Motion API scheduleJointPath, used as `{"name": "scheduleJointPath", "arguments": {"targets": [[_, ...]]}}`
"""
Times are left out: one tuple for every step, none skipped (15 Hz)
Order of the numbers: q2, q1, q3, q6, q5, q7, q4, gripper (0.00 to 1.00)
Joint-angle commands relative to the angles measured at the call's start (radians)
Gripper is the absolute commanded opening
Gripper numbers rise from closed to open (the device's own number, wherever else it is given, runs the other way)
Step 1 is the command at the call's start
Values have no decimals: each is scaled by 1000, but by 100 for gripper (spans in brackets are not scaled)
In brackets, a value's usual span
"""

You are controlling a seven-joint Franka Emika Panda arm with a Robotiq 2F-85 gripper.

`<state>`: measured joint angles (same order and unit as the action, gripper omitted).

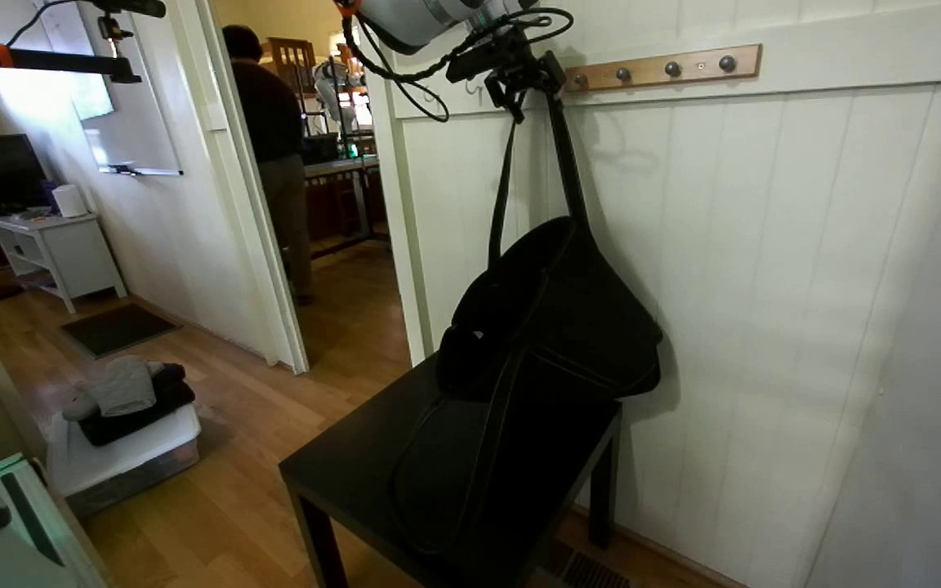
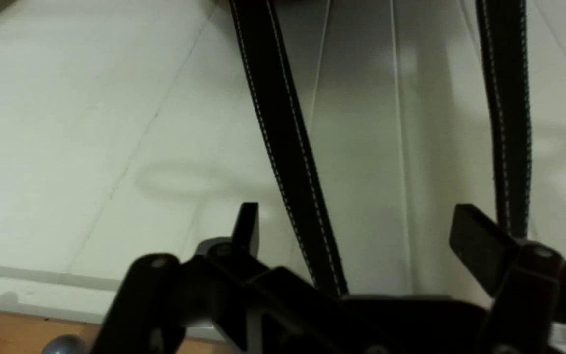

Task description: Put the bag on the hook

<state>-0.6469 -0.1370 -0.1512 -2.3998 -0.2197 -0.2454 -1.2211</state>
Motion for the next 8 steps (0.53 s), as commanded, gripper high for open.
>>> {"name": "scheduleJointPath", "arguments": {"targets": [[121, 14, 39, -1, 14, 27, -185, 100], [149, 14, 42, -6, 11, 26, -229, 100], [173, 17, 47, -14, 13, 28, -267, 100], [200, 16, 47, -17, 7, 25, -307, 100], [233, 15, 49, -27, 1, 25, -356, 100], [259, 17, 51, -31, 1, 25, -394, 100], [287, 16, 50, -36, -5, 24, -436, 100], [316, 19, 52, -46, -8, 24, -478, 100]]}}
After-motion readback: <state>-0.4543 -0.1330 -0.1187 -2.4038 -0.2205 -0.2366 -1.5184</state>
